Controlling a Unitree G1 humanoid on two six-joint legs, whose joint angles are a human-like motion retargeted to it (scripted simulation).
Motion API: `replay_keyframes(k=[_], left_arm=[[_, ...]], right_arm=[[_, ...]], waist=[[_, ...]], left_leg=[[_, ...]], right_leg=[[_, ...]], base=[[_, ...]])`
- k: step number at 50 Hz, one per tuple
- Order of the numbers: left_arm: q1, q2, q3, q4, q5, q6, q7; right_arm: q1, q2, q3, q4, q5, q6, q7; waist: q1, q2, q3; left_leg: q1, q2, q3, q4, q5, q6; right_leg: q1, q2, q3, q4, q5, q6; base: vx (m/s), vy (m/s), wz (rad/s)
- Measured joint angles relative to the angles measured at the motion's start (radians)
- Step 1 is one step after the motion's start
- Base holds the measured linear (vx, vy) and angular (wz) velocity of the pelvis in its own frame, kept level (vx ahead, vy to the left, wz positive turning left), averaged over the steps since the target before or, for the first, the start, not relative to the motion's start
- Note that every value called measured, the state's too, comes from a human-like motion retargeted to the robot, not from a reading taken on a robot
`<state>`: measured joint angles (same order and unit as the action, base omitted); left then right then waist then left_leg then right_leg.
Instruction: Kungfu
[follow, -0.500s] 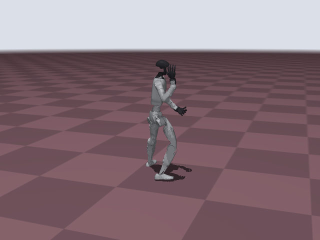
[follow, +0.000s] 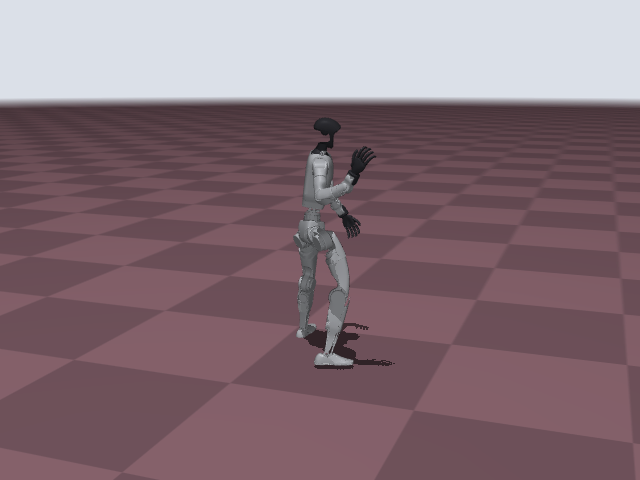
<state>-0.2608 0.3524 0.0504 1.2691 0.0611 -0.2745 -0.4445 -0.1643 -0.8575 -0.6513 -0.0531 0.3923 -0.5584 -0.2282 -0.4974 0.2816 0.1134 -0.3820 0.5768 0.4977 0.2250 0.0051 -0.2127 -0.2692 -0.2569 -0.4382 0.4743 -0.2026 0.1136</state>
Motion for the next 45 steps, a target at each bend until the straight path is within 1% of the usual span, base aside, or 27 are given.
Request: replay_keyframes(k=[3, 5, 7, 10, 12, 13, 15, 17, 19, 20, 22, 23, 25, 27, 28, 30, 32, 35, 37, 39, 40, 42, 43, 45], left_arm=[[0.067, 0.072, 0.019, 0.067, 0.113, 0.011, 0.049], [0.123, 0.111, 0.044, 0.094, 0.167, 0.054, 0.066], [0.194, 0.135, 0.087, 0.105, 0.168, 0.100, 0.081], [0.299, 0.151, 0.160, 0.106, 0.134, 0.125, 0.121], [0.349, 0.139, 0.209, 0.114, 0.194, 0.126, 0.185], [0.366, 0.136, 0.228, 0.124, 0.238, 0.130, 0.219], [0.393, 0.123, 0.243, 0.159, 0.342, 0.157, 0.266], [0.434, 0.109, 0.248, 0.215, 0.468, 0.219, 0.286], [0.488, 0.106, 0.207, 0.279, 0.569, 0.289, 0.271], [0.522, 0.107, 0.183, 0.313, 0.616, 0.323, 0.256], [0.602, 0.090, 0.152, 0.380, 0.688, 0.390, 0.202], [0.648, 0.064, 0.151, 0.417, 0.726, 0.416, 0.172], [0.777, -0.017, 0.147, 0.431, 0.810, 0.479, 0.072], [0.909, -0.101, 0.157, 0.431, 0.897, 0.521, -0.063], [0.966, -0.146, 0.178, 0.431, 0.935, 0.520, -0.133], [1.033, -0.234, 0.224, 0.431, 0.973, 0.483, -0.260], [1.014, -0.296, 0.249, 0.431, 0.973, 0.443, -0.356], [0.916, -0.307, 0.225, 0.431, 0.962, 0.405, -0.423], [0.817, -0.265, 0.161, 0.431, 0.955, 0.362, -0.395], [0.710, -0.234, 0.095, 0.423, 0.939, 0.310, -0.321], [0.662, -0.222, 0.066, 0.412, 0.923, 0.287, -0.277], [0.629, -0.201, 0.058, 0.363, 0.879, 0.263, -0.210], [0.623, -0.188, 0.063, 0.344, 0.846, 0.252, -0.191], [0.611, -0.161, 0.064, 0.316, 0.760, 0.236, -0.196]], right_arm=[[0.033, 0.079, 0.050, 0.201, 0.004, -0.038, 0.078], [0.052, 0.145, 0.098, 0.347, 0.028, -0.074, 0.141], [0.067, 0.230, 0.146, 0.495, 0.032, -0.071, 0.186], [0.101, 0.357, 0.204, 0.717, -0.018, -0.049, 0.229], [0.128, 0.448, 0.260, 0.844, -0.030, -0.017, 0.239], [0.136, 0.506, 0.289, 0.896, -0.019, 0.003, 0.255], [0.132, 0.625, 0.373, 0.973, 0.061, 0.040, 0.285], [0.107, 0.738, 0.489, 0.980, 0.204, 0.058, 0.324], [0.016, 0.817, 0.595, 0.952, 0.316, 0.080, 0.358], [-0.056, 0.842, 0.640, 0.931, 0.359, 0.100, 0.378], [-0.261, 0.863, 0.649, 0.844, 0.411, 0.204, 0.488], [-0.364, 0.878, 0.654, 0.789, 0.439, 0.255, 0.547], [-0.546, 0.913, 0.688, 0.676, 0.535, 0.326, 0.620], [-0.691, 0.923, 0.732, 0.564, 0.701, 0.340, 0.638], [-0.753, 0.919, 0.749, 0.512, 0.786, 0.340, 0.644], [-0.875, 0.904, 0.771, 0.425, 0.897, 0.343, 0.646], [-0.989, 0.869, 0.764, 0.359, 0.893, 0.343, 0.649], [-1.088, 0.754, 0.733, 0.277, 0.809, 0.307, 0.620], [-1.100, 0.667, 0.700, 0.225, 0.745, 0.247, 0.550], [-1.106, 0.610, 0.684, 0.172, 0.701, 0.160, 0.442], [-1.109, 0.597, 0.683, 0.144, 0.687, 0.105, 0.379], [-1.099, 0.621, 0.699, 0.112, 0.708, -0.008, 0.301], [-1.089, 0.645, 0.713, 0.103, 0.724, -0.033, 0.273], [-1.077, 0.698, 0.746, 0.095, 0.772, -0.016, 0.284]], waist=[[0.042, -0.011, -0.004], [0.072, -0.018, -0.011], [0.105, -0.026, -0.023], [0.159, -0.038, -0.041], [0.222, -0.039, -0.060], [0.259, -0.036, -0.072], [0.332, -0.044, -0.113], [0.456, -0.076, -0.173], [0.619, -0.127, -0.220], [0.704, -0.158, -0.230], [0.802, -0.200, -0.204], [0.820, -0.208, -0.194], [0.823, -0.203, -0.192], [0.812, -0.203, -0.230], [0.794, -0.208, -0.251], [0.747, -0.227, -0.278], [0.726, -0.249, -0.272], [0.749, -0.291, -0.232], [0.793, -0.331, -0.207], [0.813, -0.351, -0.165], [0.811, -0.357, -0.142], [0.768, -0.367, -0.135], [0.740, -0.368, -0.144], [0.659, -0.365, -0.162]], left_leg=[[-0.063, -0.026, -0.075, 0.054, -0.027, 0.027], [-0.114, -0.053, -0.135, 0.092, -0.046, 0.049], [-0.171, -0.081, -0.201, 0.129, -0.056, 0.057], [-0.260, -0.131, -0.276, 0.188, -0.065, 0.075], [-0.329, -0.154, -0.319, 0.225, -0.068, 0.104], [-0.373, -0.152, -0.345, 0.244, -0.078, 0.120], [-0.457, -0.152, -0.343, 0.303, -0.141, 0.164], [-0.513, -0.150, -0.315, 0.361, -0.188, 0.206], [-0.528, -0.142, -0.275, 0.407, -0.188, 0.216], [-0.525, -0.139, -0.255, 0.429, -0.172, 0.211], [-0.524, -0.165, -0.265, 0.485, -0.185, 0.230], [-0.527, -0.185, -0.269, 0.510, -0.196, 0.242], [-0.528, -0.225, -0.268, 0.551, -0.221, 0.259], [-0.545, -0.260, -0.272, 0.579, -0.237, 0.261], [-0.561, -0.276, -0.277, 0.588, -0.237, 0.255], [-0.599, -0.306, -0.278, 0.595, -0.239, 0.244], [-0.641, -0.317, -0.282, 0.593, -0.249, 0.224], [-0.664, -0.315, -0.282, 0.587, -0.292, 0.173], [-0.670, -0.324, -0.292, 0.576, -0.304, 0.146], [-0.654, -0.340, -0.300, 0.554, -0.317, 0.119], [-0.639, -0.346, -0.301, 0.543, -0.322, 0.109], [-0.604, -0.374, -0.310, 0.513, -0.328, 0.109], [-0.592, -0.380, -0.321, 0.497, -0.322, 0.116], [-0.567, -0.406, -0.344, 0.457, -0.308, 0.143]], right_leg=[[0.062, 0.000, -0.016, -0.070, 0.046, 0.024], [0.107, 0.004, -0.028, -0.110, 0.073, 0.052], [0.150, 0.011, -0.033, -0.140, 0.096, 0.090], [0.227, 0.024, -0.038, -0.180, 0.124, 0.137], [0.278, 0.068, -0.020, -0.223, 0.142, 0.148], [0.295, 0.107, -0.007, -0.244, 0.148, 0.148], [0.333, 0.157, -0.014, -0.275, 0.146, 0.148], [0.365, 0.175, -0.042, -0.303, 0.141, 0.148], [0.397, 0.166, -0.072, -0.325, 0.135, 0.148], [0.412, 0.152, -0.085, -0.332, 0.134, 0.148], [0.435, 0.116, -0.081, -0.327, 0.140, 0.148], [0.441, 0.099, -0.065, -0.320, 0.145, 0.148], [0.460, 0.065, -0.054, -0.309, 0.154, 0.148], [0.470, 0.046, -0.064, -0.309, 0.165, 0.148], [0.470, 0.040, -0.070, -0.311, 0.168, 0.148], [0.455, 0.028, -0.081, -0.314, 0.168, 0.148], [0.429, 0.029, -0.099, -0.325, 0.178, 0.148], [0.430, 0.047, -0.142, -0.356, 0.214, 0.148], [0.424, 0.055, -0.146, -0.371, 0.276, 0.148], [0.425, 0.051, -0.127, -0.378, 0.370, 0.148], [0.429, 0.043, -0.114, -0.380, 0.426, 0.148], [0.425, 0.014, -0.074, -0.373, 0.555, 0.141], [0.412, 0.007, -0.046, -0.366, 0.620, 0.121], [0.367, -0.002, 0.052, -0.311, 0.726, 0.094]], base=[[0.21, 0.37, 0.98], [0.25, 0.41, 1.28], [0.30, 0.47, 1.52], [0.25, 0.44, 1.91], [0.07, 0.23, 2.05], [-0.04, 0.23, 2.15], [-0.08, 0.20, 2.31], [0.05, -0.06, 1.75], [0.19, -0.02, 0.76], [0.13, 0.08, 0.08], [0.08, 0.14, -0.08], [0.19, 0.32, 0.17], [0.41, 0.52, 0.49], [0.63, 0.51, 0.65], [0.61, 0.40, 0.69], [0.44, 0.27, 0.64], [0.04, -0.02, 0.40], [0.23, -0.11, 0.26], [0.31, -0.14, 0.16], [0.22, 0.02, 0.13], [0.31, 0.17, 0.09], [0.44, 0.22, 0.03], [0.51, 0.20, 0.07], [0.49, 0.19, 0.29]])
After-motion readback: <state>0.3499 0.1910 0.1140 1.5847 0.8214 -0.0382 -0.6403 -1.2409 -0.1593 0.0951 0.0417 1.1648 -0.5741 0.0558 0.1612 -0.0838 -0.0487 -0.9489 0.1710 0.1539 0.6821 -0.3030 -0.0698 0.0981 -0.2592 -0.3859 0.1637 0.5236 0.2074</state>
